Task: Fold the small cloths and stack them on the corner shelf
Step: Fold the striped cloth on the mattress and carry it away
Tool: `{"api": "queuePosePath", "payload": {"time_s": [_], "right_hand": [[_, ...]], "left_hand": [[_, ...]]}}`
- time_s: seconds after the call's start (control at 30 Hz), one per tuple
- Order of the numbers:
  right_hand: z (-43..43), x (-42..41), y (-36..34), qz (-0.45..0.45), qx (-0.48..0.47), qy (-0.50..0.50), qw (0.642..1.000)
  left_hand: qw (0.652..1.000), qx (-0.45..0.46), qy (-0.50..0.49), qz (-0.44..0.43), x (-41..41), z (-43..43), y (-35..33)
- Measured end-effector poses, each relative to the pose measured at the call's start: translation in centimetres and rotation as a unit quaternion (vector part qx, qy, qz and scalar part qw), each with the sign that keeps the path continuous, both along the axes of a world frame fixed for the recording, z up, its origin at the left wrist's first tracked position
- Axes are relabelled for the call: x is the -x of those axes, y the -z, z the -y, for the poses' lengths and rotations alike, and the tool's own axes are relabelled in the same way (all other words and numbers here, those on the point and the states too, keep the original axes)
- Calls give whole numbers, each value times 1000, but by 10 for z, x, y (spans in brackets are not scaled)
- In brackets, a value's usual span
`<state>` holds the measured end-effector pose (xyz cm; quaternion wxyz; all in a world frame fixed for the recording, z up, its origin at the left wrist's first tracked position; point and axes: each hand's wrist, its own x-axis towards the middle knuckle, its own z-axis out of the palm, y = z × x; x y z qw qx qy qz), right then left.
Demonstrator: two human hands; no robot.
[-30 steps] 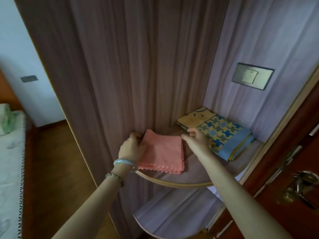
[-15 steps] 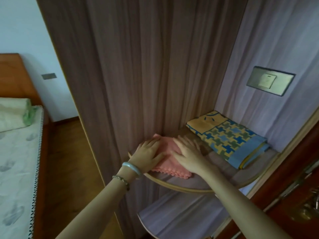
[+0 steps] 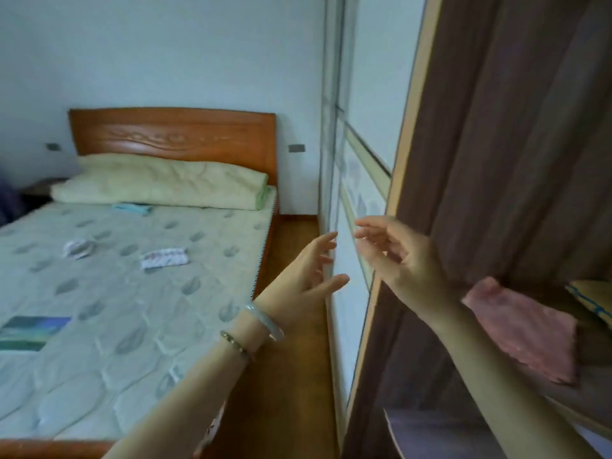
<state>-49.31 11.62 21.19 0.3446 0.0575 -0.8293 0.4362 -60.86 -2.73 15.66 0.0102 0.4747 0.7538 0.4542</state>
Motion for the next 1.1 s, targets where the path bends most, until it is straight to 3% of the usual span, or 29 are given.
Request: {"api": "queuePosePath", "payload": {"time_s": [0.2, 0.6, 0.83, 1.1], "right_hand": [[132, 55, 13, 50, -16, -110, 993], [384, 109, 39, 70, -42, -240, 967], [434, 123, 43, 86, -42, -230, 968], [404, 139, 46, 126, -38, -172, 976]], "left_hand": [[989, 6, -150, -10, 2, 178, -13], [948, -44, -315, -3, -10, 471, 4], [944, -57, -326, 8, -1, 534, 13], [954, -83, -286, 41, 31, 515, 31]]}}
